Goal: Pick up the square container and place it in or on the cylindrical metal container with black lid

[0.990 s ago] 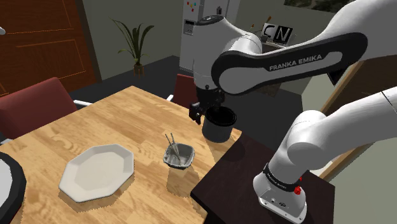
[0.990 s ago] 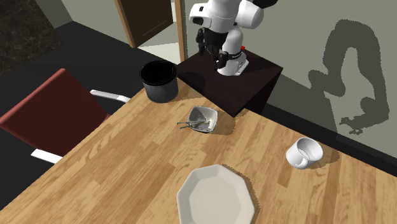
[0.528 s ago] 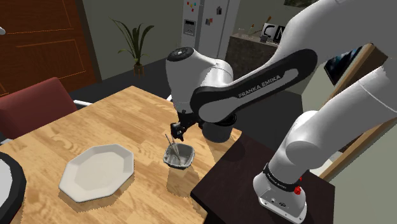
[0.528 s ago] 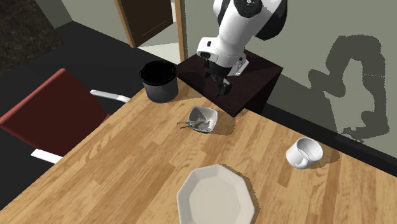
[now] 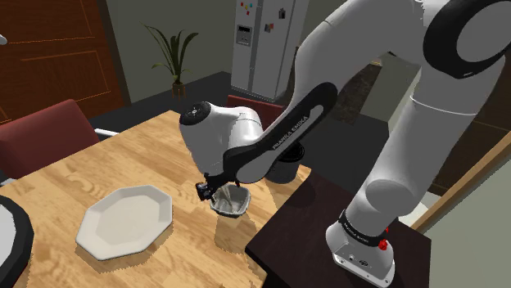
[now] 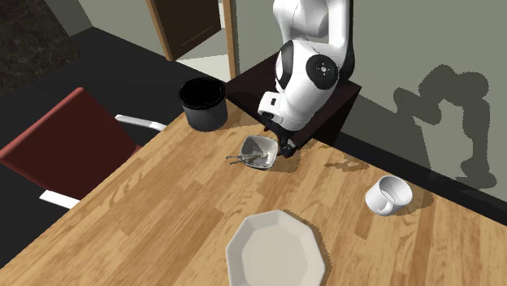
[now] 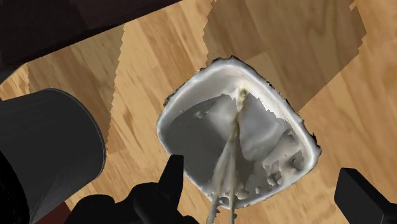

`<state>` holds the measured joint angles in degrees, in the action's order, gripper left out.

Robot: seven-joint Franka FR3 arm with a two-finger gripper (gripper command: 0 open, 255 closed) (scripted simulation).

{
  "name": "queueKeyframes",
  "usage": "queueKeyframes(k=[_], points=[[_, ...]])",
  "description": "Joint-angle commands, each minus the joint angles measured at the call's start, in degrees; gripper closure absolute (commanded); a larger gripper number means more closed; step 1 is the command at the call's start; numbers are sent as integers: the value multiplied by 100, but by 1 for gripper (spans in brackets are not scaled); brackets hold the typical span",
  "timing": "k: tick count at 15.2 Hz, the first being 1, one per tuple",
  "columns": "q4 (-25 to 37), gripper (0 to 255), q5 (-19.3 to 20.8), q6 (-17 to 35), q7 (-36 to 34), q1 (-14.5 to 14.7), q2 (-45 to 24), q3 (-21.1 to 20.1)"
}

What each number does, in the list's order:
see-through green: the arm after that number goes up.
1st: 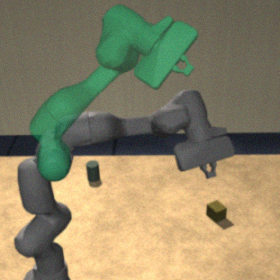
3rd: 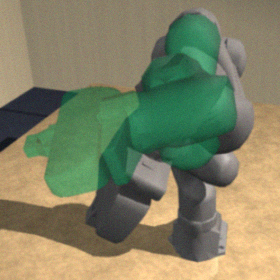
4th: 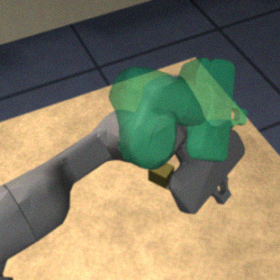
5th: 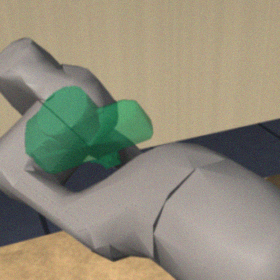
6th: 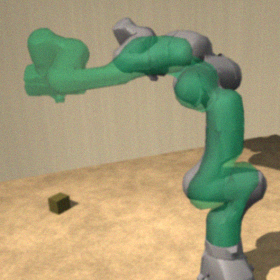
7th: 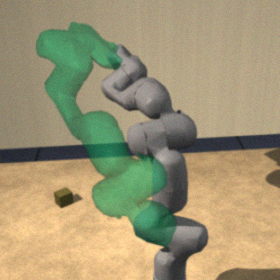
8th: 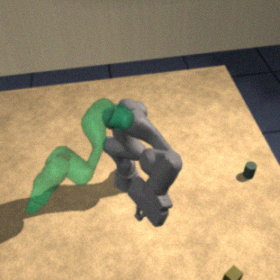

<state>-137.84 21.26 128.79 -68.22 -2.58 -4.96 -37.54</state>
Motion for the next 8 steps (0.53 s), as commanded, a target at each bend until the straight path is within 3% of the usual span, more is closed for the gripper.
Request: queueKeyframes(k=[1,4,8], points=[[287,0,525,20,-606,128,-598,43],[817,0,1179,-25,-1307,467,-1465,293],[811,0,1401,137,-1462,547,-1681,451]])
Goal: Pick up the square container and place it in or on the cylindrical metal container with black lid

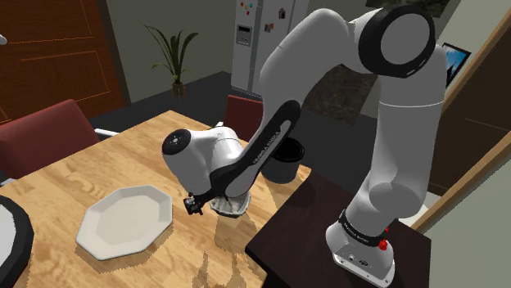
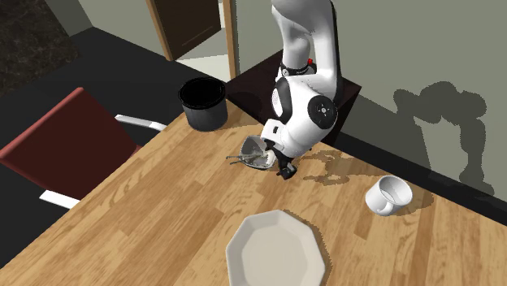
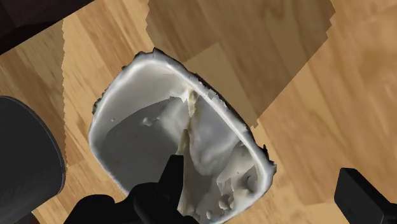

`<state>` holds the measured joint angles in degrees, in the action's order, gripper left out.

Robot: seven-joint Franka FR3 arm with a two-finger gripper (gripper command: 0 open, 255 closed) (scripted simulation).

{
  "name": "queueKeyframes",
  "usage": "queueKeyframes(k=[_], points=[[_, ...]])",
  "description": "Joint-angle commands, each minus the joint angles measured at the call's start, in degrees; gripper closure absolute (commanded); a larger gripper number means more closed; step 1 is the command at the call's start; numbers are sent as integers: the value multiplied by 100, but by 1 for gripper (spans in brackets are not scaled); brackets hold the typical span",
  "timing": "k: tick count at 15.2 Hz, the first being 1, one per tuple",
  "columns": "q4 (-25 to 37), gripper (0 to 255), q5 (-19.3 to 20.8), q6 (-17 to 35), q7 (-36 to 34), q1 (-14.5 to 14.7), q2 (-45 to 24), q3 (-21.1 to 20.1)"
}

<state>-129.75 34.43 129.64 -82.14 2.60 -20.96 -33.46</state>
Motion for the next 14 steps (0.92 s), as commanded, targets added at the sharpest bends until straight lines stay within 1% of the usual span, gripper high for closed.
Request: queueKeyframes(k=[1,4,12,13,14], points=[[-9,0,151,105,-112,39,-138,83],[-40,0,392,289,-261,81,-344,230],[-39,0,391,288,-260,82,-343,231],[-39,255,391,288,-260,82,-343,231],[-39,255,391,288,-260,82,-343,231]])
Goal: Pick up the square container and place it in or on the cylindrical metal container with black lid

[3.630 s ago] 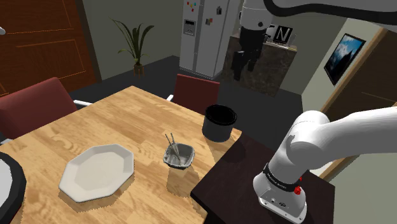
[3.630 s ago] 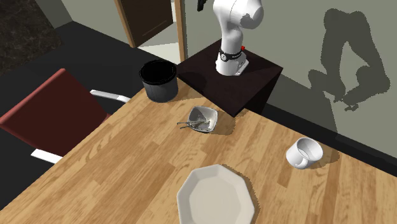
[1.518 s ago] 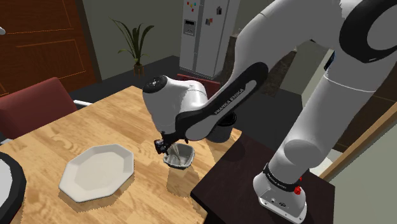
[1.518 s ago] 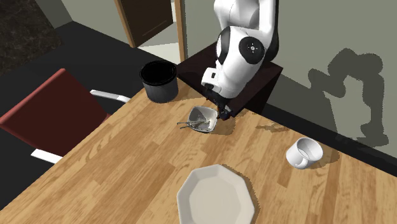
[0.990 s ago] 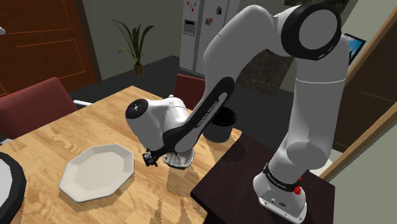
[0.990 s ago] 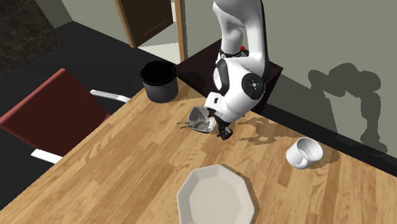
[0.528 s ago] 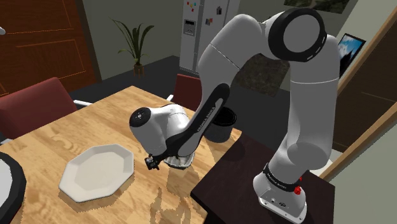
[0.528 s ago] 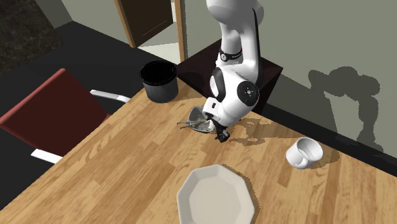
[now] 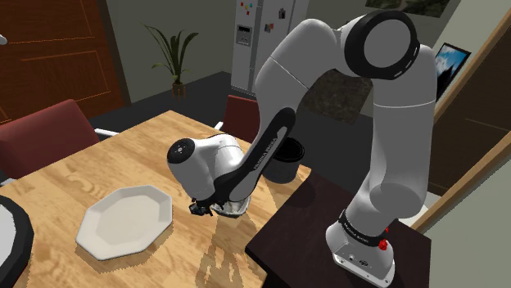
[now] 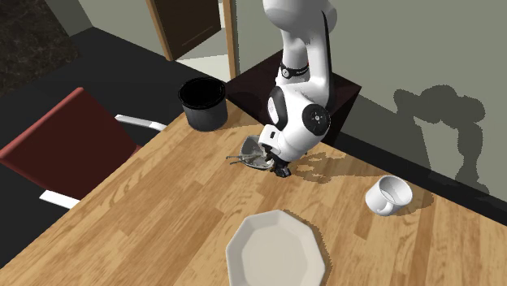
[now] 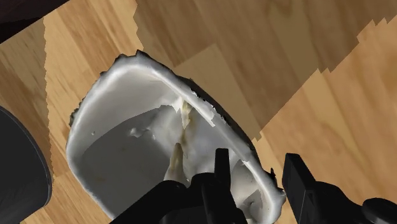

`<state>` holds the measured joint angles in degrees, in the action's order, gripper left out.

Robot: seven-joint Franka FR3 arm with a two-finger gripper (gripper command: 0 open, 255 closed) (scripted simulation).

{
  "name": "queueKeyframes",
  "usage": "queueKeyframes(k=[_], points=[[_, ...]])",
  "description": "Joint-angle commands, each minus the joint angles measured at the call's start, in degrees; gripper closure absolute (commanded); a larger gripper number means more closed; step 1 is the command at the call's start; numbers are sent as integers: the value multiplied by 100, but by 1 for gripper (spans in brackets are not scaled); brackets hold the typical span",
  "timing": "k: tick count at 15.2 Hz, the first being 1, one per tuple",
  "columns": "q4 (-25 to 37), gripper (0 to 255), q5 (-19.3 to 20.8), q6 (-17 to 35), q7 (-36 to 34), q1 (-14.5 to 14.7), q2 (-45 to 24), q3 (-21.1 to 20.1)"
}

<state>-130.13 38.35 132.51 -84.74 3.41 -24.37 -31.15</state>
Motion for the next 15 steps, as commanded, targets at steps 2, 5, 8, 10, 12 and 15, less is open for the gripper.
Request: queueKeyframes(k=[2,5,8,10,12,15], points=[[-1,255,-2,1,0,1,-2,-1],[-5,255,-2,2,0,0,1,-2],[-2,255,0,2,-1,1,-2,-1],[-33,255,-140,-77,110,-58,152,-84],[-59,255,-282,-158,224,-114,306,-164],[-87,255,-499,-283,398,-194,536,-278]])
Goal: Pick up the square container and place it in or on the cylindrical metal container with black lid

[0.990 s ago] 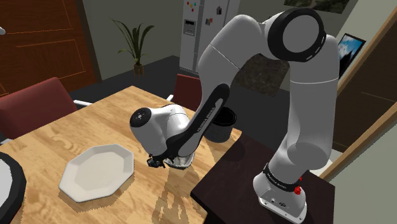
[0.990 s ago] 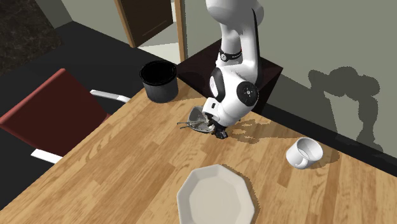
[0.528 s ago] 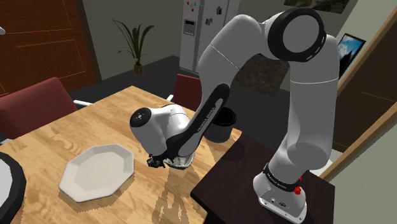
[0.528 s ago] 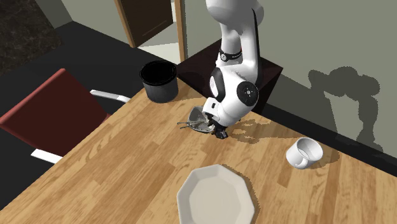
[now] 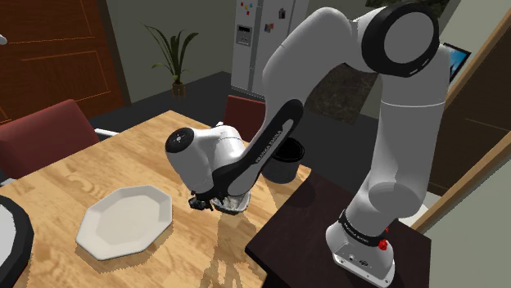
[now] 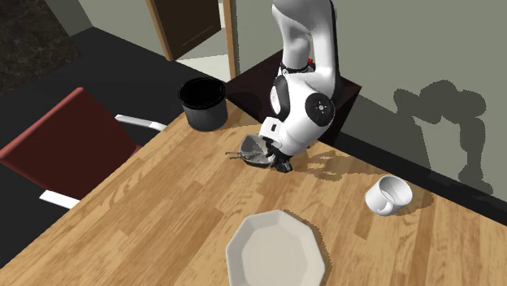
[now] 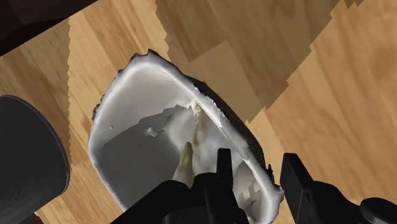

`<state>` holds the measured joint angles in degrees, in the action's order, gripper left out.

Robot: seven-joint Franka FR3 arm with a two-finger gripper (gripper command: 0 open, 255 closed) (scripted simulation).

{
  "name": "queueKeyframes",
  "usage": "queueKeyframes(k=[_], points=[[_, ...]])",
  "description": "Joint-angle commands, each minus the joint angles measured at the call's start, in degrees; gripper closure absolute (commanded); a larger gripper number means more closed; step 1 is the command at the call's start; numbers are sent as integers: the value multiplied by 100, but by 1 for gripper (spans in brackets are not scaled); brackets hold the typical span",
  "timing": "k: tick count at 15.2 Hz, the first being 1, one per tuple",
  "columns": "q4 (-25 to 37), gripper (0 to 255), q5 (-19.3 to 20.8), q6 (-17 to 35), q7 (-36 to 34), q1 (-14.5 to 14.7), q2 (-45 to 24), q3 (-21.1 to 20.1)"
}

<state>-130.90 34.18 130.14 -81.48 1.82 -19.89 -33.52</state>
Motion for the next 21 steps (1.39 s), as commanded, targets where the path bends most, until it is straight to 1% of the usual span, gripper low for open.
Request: queueKeyframes(k=[1,11,21], points=[[-18,255,-155,-89,131,-60,165,-77],[-9,255,-874,-561,728,-260,912,-365],[144,255,-1507,-1117,1292,-358,1590,-501]])
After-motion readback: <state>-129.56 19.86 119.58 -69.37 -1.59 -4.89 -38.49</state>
